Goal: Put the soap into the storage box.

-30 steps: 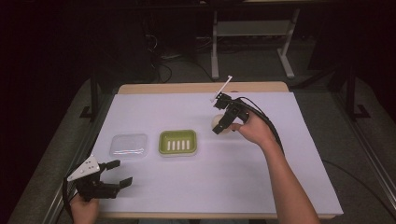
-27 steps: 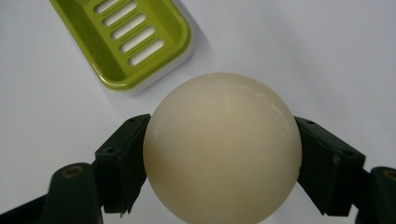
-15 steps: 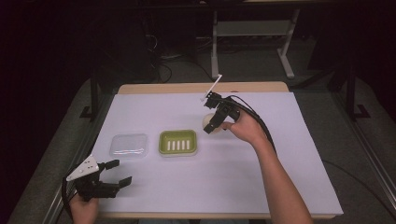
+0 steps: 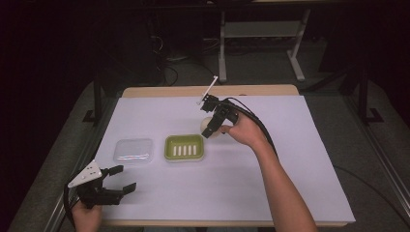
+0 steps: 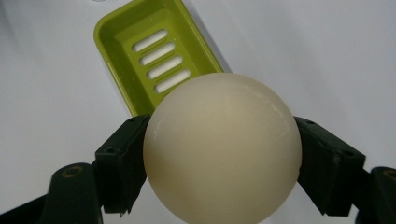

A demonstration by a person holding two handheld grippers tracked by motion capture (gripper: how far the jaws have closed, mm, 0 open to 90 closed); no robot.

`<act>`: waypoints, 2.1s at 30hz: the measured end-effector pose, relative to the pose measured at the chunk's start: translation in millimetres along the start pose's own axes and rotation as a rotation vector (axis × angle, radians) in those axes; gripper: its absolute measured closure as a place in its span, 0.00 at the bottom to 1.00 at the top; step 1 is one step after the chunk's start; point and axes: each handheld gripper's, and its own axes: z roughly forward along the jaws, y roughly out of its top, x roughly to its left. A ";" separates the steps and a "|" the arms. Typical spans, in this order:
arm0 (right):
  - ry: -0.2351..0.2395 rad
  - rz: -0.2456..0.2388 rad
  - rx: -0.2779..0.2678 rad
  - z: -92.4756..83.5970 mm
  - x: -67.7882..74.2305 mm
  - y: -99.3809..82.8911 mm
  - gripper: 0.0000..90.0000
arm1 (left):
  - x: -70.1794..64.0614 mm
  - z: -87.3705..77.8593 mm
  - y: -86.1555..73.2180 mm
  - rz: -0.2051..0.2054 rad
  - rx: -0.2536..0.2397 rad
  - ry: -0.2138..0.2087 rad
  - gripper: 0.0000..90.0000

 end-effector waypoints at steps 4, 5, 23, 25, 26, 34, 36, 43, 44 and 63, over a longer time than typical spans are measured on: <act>0.005 -0.008 0.006 3.5 3.1 4.6 0.27 | -0.3 0.1 0.2 -0.002 -0.001 0.000 0.14; 0.006 -0.014 0.009 4.3 3.6 5.8 0.27 | -0.2 0.1 0.2 -0.002 -0.001 0.000 0.14; 0.028 -0.051 0.017 16.0 17.5 28.8 0.26 | 0.5 -0.9 0.0 0.004 0.004 0.001 0.14; 0.033 -0.057 0.018 17.9 19.0 31.6 0.26 | 1.0 -1.3 -0.1 0.006 0.006 0.001 0.14; 0.035 -0.058 0.018 18.8 19.6 32.7 0.26 | 1.1 -1.4 -0.1 0.006 0.006 0.001 0.14; 0.043 -0.067 0.021 27.1 21.6 38.7 0.26 | 0.3 -1.0 -0.2 0.001 0.001 -0.001 0.14; 0.046 -0.069 0.022 29.4 22.3 40.1 0.26 | 0.4 -1.2 -0.2 0.003 0.001 -0.001 0.14; 0.046 -0.077 0.028 37.7 24.6 44.6 0.26 | 0.6 -1.6 -0.3 0.003 0.001 -0.002 0.14; 0.046 -0.077 0.030 38.6 25.3 45.2 0.26 | 0.6 -1.5 -0.3 0.003 0.000 -0.001 0.14; 0.046 -0.097 0.046 52.6 31.8 53.6 0.26 | -0.1 -2.0 -0.2 0.007 0.002 0.000 0.14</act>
